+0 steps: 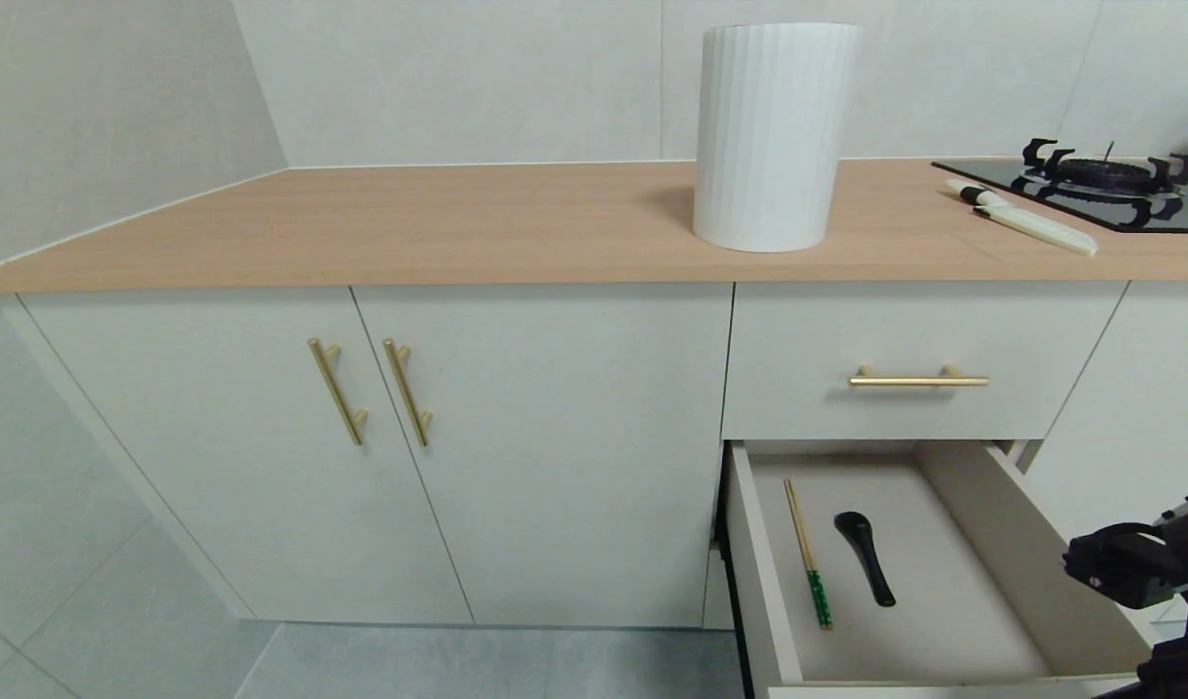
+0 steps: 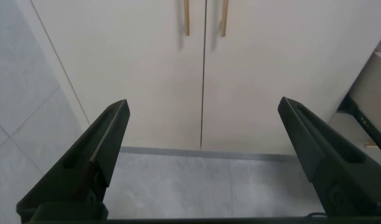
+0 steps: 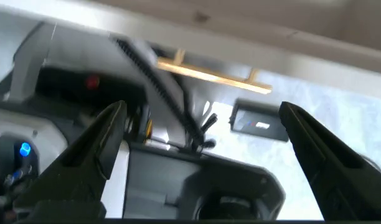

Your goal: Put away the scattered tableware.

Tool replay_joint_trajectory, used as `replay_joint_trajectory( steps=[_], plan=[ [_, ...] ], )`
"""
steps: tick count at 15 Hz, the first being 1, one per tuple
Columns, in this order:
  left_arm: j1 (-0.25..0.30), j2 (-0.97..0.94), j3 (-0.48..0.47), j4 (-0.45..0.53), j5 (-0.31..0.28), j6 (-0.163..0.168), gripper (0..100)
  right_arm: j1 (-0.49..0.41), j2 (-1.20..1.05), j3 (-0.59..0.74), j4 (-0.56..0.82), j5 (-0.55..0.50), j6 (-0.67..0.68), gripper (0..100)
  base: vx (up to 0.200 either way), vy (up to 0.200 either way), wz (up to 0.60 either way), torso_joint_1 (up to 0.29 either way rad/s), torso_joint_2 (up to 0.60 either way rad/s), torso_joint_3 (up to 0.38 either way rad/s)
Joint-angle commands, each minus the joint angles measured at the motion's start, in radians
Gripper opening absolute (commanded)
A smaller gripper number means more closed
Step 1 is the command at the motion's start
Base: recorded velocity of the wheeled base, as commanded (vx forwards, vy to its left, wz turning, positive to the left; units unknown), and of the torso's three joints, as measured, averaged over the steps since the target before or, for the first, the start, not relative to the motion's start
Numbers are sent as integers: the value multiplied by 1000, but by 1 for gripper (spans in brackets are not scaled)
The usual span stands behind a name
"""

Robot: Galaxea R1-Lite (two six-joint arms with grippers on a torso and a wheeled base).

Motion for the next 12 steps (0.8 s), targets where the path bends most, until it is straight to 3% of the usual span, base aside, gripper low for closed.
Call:
replay_joint_trajectory(
  steps=[1,5,12],
  plan=[
    [1,0,0,-1,1,0,100,1,103,4,-2,5,2,100,0,0,0,0,0,0],
    [1,0,0,-1,1,0,100,-1,221,2,-12,-4,11,100,0,0,0,0,0,0],
    [1,0,-1,1,1,0,100,-2,243,64,-245,-80,72,100,0,0,0,0,0,0]
  ],
)
